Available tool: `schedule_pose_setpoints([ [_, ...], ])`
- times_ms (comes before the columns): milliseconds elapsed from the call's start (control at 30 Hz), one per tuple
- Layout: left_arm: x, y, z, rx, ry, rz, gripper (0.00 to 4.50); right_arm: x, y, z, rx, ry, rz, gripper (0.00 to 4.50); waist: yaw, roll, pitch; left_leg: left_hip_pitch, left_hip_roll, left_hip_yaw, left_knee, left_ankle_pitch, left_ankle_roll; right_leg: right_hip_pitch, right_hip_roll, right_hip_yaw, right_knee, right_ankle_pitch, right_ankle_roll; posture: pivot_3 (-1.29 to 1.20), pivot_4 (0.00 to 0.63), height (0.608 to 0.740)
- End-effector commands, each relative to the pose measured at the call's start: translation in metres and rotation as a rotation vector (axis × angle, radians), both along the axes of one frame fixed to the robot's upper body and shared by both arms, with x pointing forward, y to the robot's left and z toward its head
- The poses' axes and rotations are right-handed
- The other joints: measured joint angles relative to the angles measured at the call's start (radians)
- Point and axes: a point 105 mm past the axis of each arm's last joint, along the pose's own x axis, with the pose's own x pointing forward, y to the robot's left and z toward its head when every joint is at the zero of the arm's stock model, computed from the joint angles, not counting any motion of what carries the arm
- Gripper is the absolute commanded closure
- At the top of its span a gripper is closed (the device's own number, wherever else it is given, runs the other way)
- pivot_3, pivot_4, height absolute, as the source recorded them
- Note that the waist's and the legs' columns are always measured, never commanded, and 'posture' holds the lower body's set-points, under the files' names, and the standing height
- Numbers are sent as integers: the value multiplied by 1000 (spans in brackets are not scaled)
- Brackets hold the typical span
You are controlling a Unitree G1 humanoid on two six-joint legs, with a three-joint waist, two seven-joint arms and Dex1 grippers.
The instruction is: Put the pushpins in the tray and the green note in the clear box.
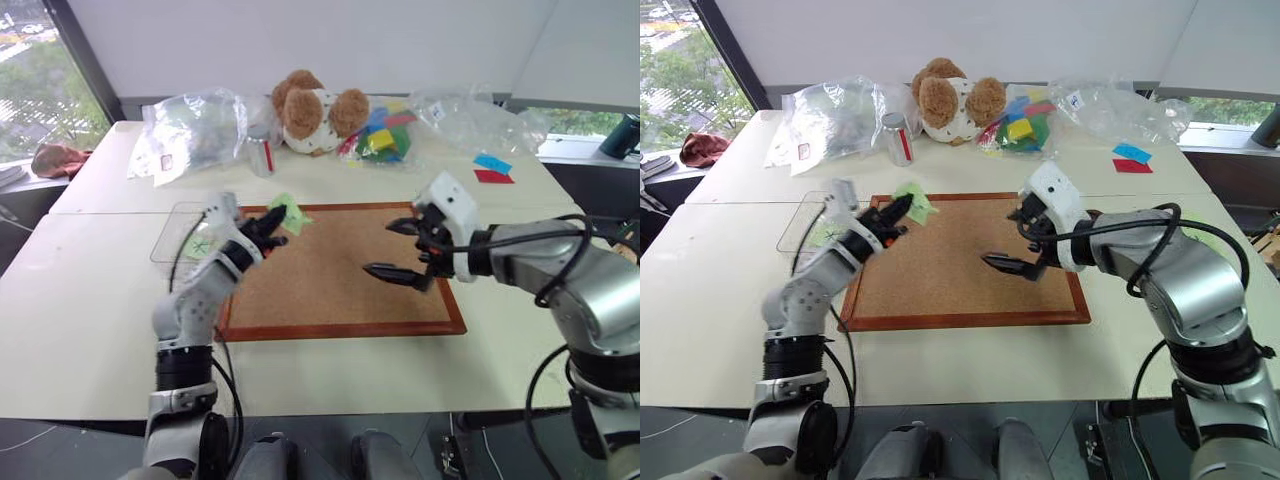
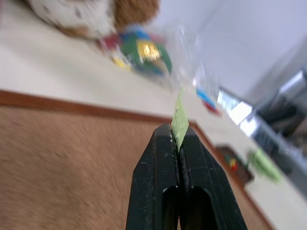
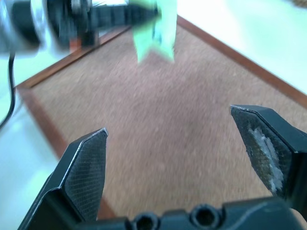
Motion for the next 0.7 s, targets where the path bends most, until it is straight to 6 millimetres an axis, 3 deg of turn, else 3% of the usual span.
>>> schedule_pose_setpoints([
  [33, -8, 22, 50, -40, -122, 62, 4500, -11, 5, 10, 23, -50, 96, 39, 0, 0, 0, 0, 0, 0, 0, 0, 0, 0, 0, 0, 0, 0, 0, 0, 150, 740],
  [200, -17, 76, 78, 52, -160, 251, 4500, -14, 9, 13, 107, -39, 153, 39, -3, 0, 0, 1, 0, 0, 0, 0, -1, 0, 0, 1, 2, 0, 0, 0, 150, 740],
  [367, -18, 126, 78, 211, -113, 435, 4500, -14, 15, 23, 199, -32, 193, 39, 1, -1, 0, 2, 0, 0, 0, 1, -1, 0, 0, 1, 5, 0, 0, 0, 150, 740],
  [467, -14, 143, 66, 272, -62, 490, 4500, -12, 16, 23, 192, -36, 199, 39, 5, -1, 0, 2, 0, 0, 1, 1, -1, 0, 0, 1, 5, 0, 0, 0, 150, 740],
  [533, -6, 151, 42, 301, 24, 496, 4500, -12, 18, 22, 184, -40, 204, 39, 6, -1, -1, 2, 0, 0, 1, 1, -1, 0, 0, 0, 5, 0, 0, 0, 150, 740],
  [600, 0, 154, 20, 324, 100, 486, 4500, -10, 19, 22, 181, -45, 204, 39, 5, -1, -1, 2, 0, 0, 1, 1, -1, 0, 0, 0, 5, 0, 0, 0, 150, 740],
  [700, 6, 153, 8, 334, 135, 453, 4500, -9, 19, 21, 174, -52, 197, 39, 2, -3, 0, 2, 0, 0, 1, 1, -1, -1, 0, 0, 5, 0, 0, 0, 150, 740],
])
